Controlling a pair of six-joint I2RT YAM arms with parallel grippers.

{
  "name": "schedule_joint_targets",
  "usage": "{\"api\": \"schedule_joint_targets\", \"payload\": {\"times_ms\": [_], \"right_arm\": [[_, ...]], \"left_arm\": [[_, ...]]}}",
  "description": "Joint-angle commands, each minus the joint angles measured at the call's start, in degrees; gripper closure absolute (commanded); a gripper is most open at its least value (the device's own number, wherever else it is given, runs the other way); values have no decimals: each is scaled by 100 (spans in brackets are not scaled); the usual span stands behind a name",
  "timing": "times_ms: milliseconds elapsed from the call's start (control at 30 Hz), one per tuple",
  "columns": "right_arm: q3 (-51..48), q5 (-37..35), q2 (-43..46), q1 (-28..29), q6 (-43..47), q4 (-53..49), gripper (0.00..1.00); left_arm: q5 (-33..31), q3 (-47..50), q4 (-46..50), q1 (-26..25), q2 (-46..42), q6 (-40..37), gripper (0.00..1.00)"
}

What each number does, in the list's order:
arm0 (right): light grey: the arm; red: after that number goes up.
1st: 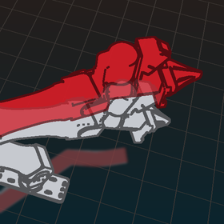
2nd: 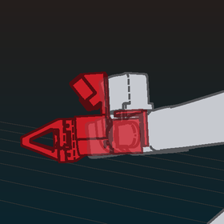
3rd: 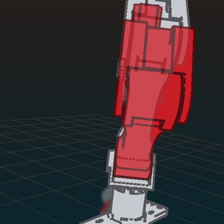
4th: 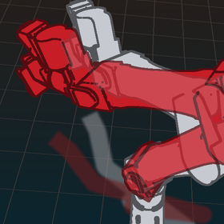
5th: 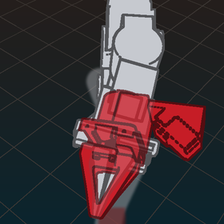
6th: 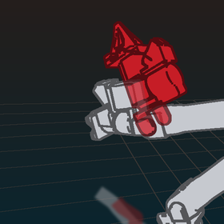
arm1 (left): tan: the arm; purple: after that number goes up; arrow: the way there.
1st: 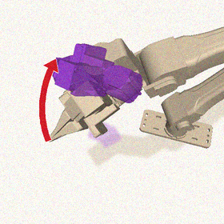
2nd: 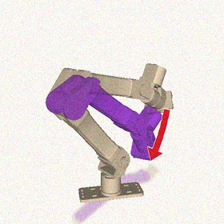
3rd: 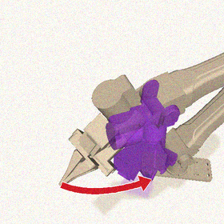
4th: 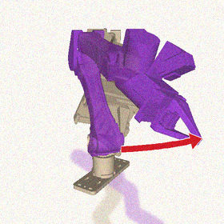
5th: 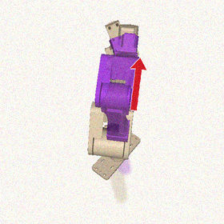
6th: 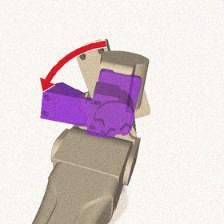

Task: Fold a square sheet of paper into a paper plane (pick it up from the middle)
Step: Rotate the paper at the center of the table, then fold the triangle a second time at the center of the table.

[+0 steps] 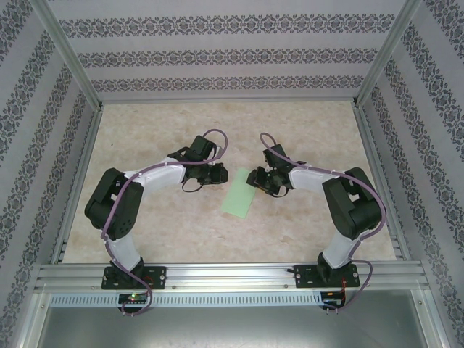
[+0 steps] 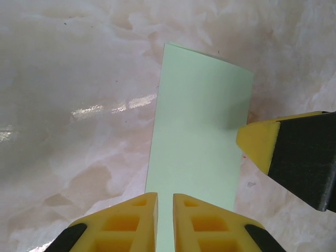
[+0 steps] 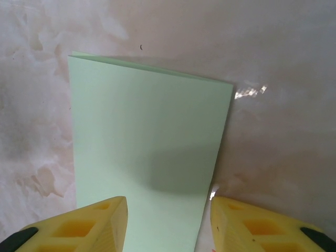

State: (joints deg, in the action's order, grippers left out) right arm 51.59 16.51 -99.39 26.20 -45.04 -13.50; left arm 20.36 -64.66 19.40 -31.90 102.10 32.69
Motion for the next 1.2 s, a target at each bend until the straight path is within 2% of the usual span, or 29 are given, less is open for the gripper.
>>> {"api": "schedule_joint_targets", "payload": {"times_ms": [0,233,467,633,700,733,767,800,833,1033,1167], "right_arm": [[236,14,-129,118,50,168,58],[516,305,-361,131,224,236,59],[1217,651,-954,131,663,-151,59],[1404,-74,-657,110,893,-843,54],[1144,55,-408,44,920,-582,58],[1033,304,-348,-9,878,-436,57],[1017,444,-331,-46,865,-485,50],[1036,257,-270,-42,869,-745,44],[980,-40,-151,-7,881,-913,44],[590,116,171,291,622,-618,55],[541,219,-37,451,387,-421,57]], "left_arm": [[-125,22,-6,41,-49,62,83],[-184,59,-1,41,-96,79,83],[-220,208,-97,83,-179,176,83],[-242,482,-235,178,-361,299,83],[-271,556,-279,197,-425,330,83],[-272,585,-311,210,-444,355,83],[-274,594,-326,218,-446,365,83],[-256,583,-340,223,-431,355,83],[-233,560,-323,228,-416,351,83],[-52,637,-501,278,-363,439,82],[94,639,-525,304,-241,491,82]]}}
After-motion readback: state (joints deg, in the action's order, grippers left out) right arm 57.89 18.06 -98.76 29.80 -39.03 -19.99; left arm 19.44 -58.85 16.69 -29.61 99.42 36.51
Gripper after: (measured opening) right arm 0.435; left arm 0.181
